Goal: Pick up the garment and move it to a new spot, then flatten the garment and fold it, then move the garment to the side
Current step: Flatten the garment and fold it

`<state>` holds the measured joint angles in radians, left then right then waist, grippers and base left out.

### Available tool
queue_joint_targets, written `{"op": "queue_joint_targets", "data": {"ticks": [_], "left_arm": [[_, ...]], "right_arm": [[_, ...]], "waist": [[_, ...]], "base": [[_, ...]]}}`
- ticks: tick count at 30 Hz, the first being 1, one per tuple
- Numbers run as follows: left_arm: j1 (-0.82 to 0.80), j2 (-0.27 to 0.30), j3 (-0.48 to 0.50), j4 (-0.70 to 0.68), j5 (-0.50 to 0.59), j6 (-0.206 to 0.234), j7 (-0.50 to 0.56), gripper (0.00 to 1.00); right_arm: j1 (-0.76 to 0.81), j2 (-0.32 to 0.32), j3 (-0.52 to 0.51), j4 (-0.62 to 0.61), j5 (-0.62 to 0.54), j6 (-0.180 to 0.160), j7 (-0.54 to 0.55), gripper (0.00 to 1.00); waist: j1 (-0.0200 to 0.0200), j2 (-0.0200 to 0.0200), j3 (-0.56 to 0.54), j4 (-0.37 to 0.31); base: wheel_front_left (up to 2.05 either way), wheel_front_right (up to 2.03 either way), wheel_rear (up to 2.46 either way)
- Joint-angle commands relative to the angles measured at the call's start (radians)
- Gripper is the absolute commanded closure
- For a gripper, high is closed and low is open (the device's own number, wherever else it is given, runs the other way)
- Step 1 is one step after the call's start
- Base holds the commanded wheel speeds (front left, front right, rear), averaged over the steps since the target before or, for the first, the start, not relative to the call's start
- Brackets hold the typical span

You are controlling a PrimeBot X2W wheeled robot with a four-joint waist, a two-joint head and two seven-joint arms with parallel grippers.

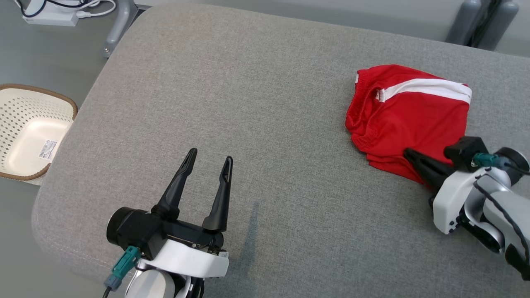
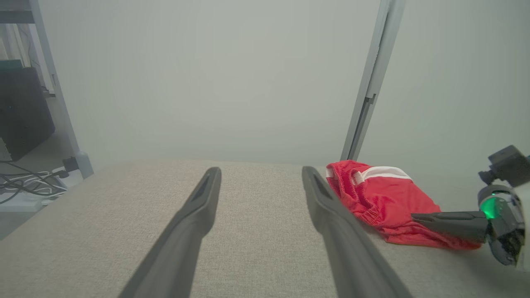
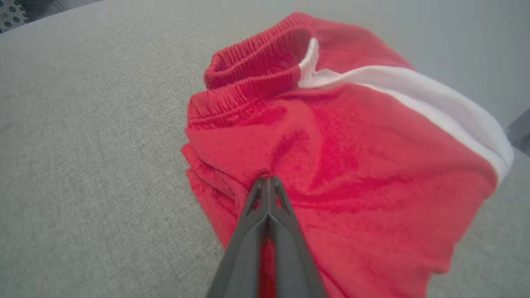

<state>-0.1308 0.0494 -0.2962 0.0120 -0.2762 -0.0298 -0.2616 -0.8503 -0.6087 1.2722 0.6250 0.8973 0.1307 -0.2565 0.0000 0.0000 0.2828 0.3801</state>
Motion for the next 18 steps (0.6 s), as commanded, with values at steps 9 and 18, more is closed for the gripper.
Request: {"op": "queue_joint_targets", "data": {"ticks": [9, 18], "left_arm": [[0.008, 0.003, -0.004, -0.006, -0.014, -0.002, -0.003, 0.0], [0.019, 0.003, -0.001, -0.001, -0.015, 0.003, -0.003, 0.0]], "right_arm": [[-0.046, 0.029, -0.115, 0.075, -0.019, 0.0, -0.01, 1.0], [-0.003, 0.099, -0.09, 0.162, 0.0, 0.0, -0.01, 1.0]], "waist": [[0.0, 0.0, 0.002, 0.038], [0.0, 0.0, 0.006, 0.088]], "base": [[0.0, 0.0, 0.0], [0.0, 0.0, 0.0]]}}
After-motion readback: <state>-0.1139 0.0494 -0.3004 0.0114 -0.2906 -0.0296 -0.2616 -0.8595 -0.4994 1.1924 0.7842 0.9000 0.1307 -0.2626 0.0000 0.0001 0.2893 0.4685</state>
